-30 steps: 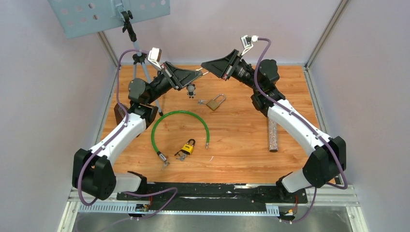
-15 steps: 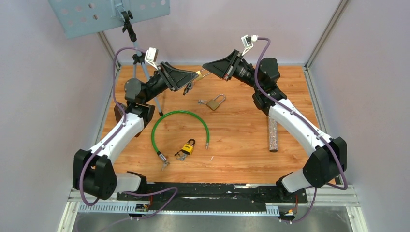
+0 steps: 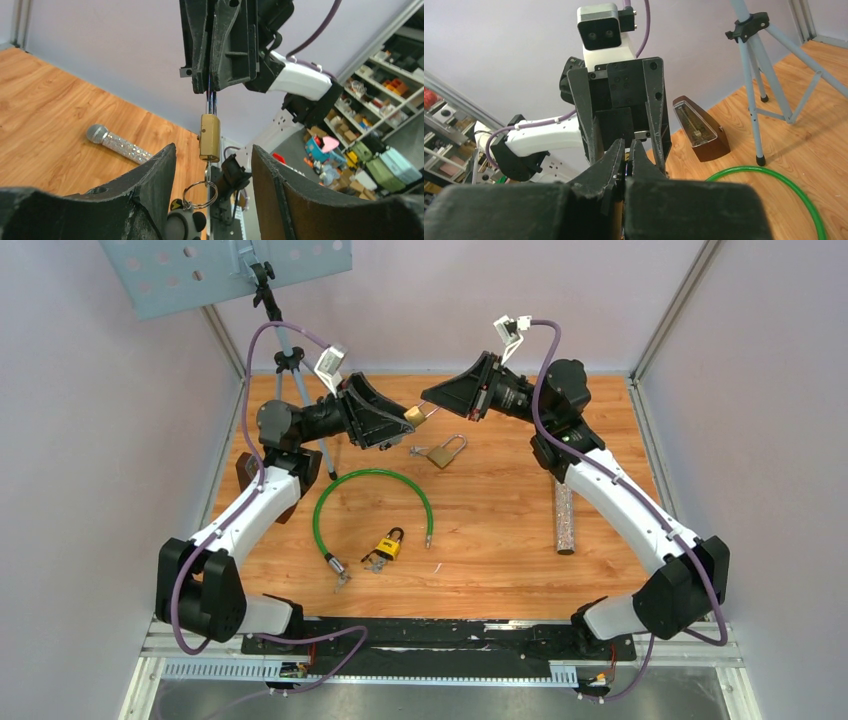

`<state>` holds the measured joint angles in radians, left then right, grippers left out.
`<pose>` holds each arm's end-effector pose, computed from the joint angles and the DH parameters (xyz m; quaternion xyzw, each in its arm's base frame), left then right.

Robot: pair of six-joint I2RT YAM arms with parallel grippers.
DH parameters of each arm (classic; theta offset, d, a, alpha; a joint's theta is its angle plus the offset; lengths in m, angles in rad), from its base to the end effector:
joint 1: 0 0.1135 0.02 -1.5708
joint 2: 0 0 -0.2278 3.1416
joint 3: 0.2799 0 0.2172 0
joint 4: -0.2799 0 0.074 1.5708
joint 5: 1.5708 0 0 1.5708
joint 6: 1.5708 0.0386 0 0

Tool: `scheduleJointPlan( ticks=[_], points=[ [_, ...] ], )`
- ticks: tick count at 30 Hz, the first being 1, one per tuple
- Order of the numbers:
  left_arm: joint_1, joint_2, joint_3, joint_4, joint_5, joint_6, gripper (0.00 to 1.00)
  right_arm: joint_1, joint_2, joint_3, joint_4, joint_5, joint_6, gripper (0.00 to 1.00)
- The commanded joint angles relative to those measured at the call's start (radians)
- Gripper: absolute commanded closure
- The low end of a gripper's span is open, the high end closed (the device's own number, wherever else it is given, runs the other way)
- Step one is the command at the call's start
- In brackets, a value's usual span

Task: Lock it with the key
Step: Place the lock at the center of the board.

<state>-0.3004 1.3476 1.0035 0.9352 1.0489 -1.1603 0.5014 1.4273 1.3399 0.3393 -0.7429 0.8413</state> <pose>0.2420 -0.1100 0.3737 0.2319 0.5544 -0.6851 0.4118 0.2504 0.1670 0.4060 -0.1862 0.6112 0.6322 0.4383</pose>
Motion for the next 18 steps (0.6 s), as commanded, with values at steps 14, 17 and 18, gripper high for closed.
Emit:
scheduleJointPlan(
  ticks=[14,17,18],
  points=[
    [0.003,0.003,0.040,0.097,0.208,0.075,0.68,0.003,-0.065,0.055,0.016,-0.191,-0.130,1.00],
    [0.003,0.004,0.036,0.024,0.220,0.114,0.86,0.004,-0.070,0.047,0.002,-0.186,-0.160,1.00],
    [0.003,0.001,0.029,0.009,0.222,0.137,0.93,0.003,-0.074,0.047,-0.007,-0.178,-0.173,1.00]
  ],
)
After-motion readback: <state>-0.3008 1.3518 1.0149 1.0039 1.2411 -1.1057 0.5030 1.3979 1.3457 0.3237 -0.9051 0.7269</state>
